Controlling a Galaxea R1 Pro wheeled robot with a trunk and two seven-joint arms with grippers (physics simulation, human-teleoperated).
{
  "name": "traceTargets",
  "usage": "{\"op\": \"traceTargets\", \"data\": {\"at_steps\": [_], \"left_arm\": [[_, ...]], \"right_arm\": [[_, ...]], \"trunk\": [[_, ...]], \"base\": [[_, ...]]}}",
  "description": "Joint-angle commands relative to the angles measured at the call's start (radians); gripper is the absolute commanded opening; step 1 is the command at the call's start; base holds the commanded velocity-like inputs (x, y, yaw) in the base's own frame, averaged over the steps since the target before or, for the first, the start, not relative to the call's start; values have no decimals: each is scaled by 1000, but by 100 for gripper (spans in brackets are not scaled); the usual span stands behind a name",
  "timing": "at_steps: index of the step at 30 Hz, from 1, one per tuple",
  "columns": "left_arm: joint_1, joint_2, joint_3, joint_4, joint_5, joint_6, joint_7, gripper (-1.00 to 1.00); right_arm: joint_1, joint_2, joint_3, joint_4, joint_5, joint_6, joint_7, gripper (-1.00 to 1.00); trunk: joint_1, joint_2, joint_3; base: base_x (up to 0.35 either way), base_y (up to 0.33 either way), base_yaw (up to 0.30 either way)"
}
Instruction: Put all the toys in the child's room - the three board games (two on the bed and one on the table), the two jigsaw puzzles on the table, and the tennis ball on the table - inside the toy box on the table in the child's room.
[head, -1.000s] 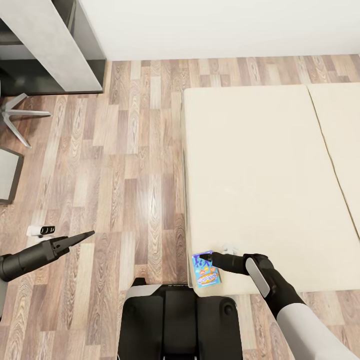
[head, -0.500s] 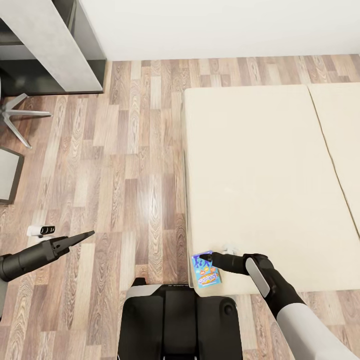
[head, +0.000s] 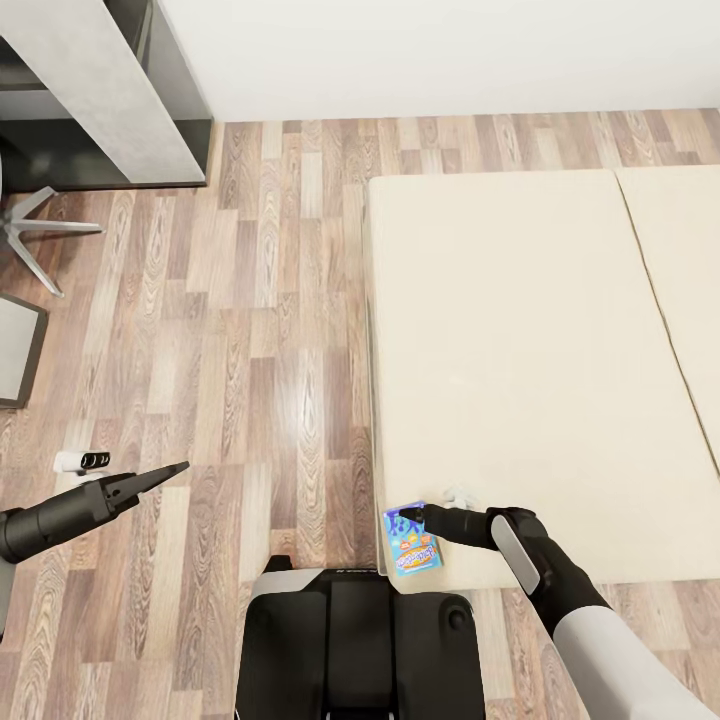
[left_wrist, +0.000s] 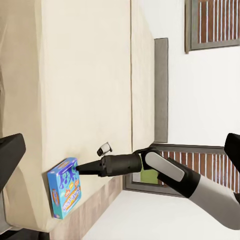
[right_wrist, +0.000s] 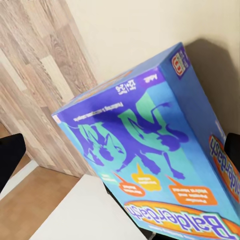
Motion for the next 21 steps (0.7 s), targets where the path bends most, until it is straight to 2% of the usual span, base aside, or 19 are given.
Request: {"op": "traceTargets", "data": {"at_steps": [1,21], "left_arm": [[0,0,0,-1,-1,11,-4,100],[0,0,1,0,-3,11,-4,100]], "right_arm": [[0,-1,2,-1,0,3,2,100],[1,-1,2,-1,0,1,3,100]], "trunk": [[1,-2,-1],[1,-2,-1]], "base": [[0,0,0],[0,7,0]]}}
